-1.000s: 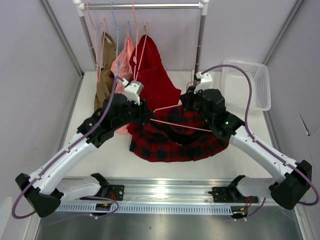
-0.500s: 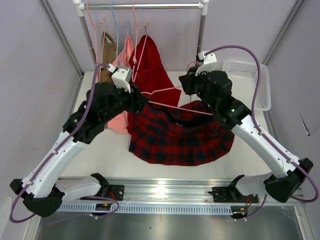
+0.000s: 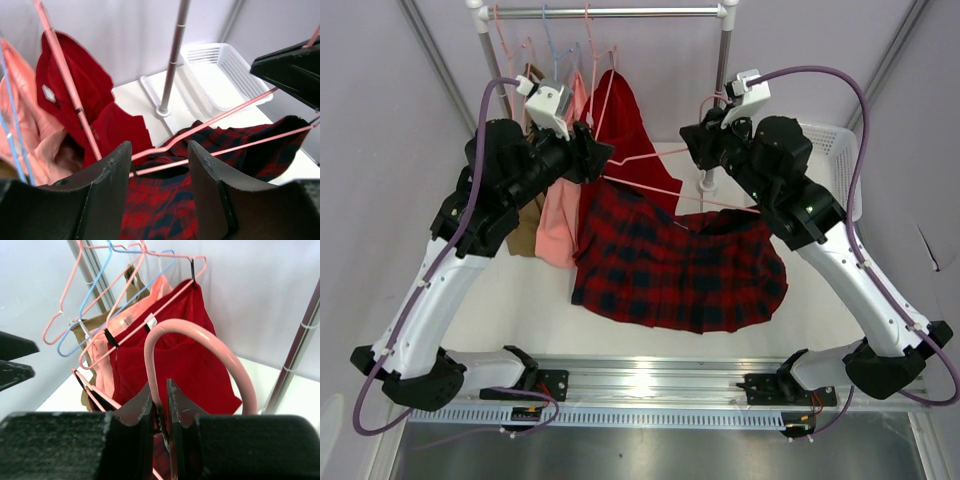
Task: Place the skirt on the hanger
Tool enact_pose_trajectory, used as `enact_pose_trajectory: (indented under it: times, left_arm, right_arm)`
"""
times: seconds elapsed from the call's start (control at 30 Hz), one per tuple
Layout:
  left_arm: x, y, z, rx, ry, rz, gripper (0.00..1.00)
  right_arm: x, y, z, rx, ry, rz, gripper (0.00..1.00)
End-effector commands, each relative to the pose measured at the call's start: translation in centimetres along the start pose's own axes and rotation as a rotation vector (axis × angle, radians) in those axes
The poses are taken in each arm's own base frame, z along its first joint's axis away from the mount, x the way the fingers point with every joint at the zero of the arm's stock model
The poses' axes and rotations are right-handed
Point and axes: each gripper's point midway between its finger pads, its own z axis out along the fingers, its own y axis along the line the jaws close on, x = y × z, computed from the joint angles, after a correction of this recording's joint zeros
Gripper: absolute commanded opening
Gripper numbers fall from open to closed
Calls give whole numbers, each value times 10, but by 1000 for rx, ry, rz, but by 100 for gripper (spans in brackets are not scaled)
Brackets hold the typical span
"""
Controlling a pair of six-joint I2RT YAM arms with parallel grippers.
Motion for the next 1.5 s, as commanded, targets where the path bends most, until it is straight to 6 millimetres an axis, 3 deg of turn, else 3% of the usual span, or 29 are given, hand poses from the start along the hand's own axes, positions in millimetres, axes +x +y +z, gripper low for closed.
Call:
enact_pose_trajectory:
  times: [0.0, 0.2, 0.37, 0.4, 0.47, 0.5, 0.57, 0.67, 0.77, 1.03, 1.3, 1.47]
  left_arm:
    - [-18, -17, -1, 108, -41, 81, 54]
    - [-28, -59, -1, 372, -68, 189, 56]
    - [-27, -76, 8, 491, -69, 235, 56]
    - [-36, -79, 4, 507, -89, 249, 57]
    - [-27, -83, 13, 549, -54, 263, 57]
    - [-37, -85, 10, 564, -74, 275, 57]
    - [-25, -91, 18, 630, -32, 270, 57]
    - [-32, -103, 14, 714, -43, 273, 58]
    - [-19, -106, 27, 760, 14, 256, 57]
    - [3, -110, 39, 824, 81, 235, 56]
    - [11, -115, 44, 875, 88, 209, 52]
    - [13, -121, 38, 925, 92, 192, 34]
  right_arm:
    - [-52, 14, -12, -70, -127, -4, 0]
    - [-65, 29, -18, -151, -135, 3, 0]
    - [-65, 43, -20, -225, -117, 9, 0]
    - [-66, 44, -21, -233, -118, 9, 0]
    - [-67, 47, -22, -251, -115, 10, 0]
    - [-69, 48, -23, -258, -118, 11, 0]
    - [-66, 50, -22, -267, -106, 14, 0]
    - [-67, 51, -22, -271, -102, 16, 0]
    - [-68, 51, -21, -271, -98, 16, 0]
    - [-69, 50, -21, -272, -95, 16, 0]
    - [-66, 48, -18, -266, -85, 16, 0]
    - [-65, 46, -15, -260, -84, 17, 0]
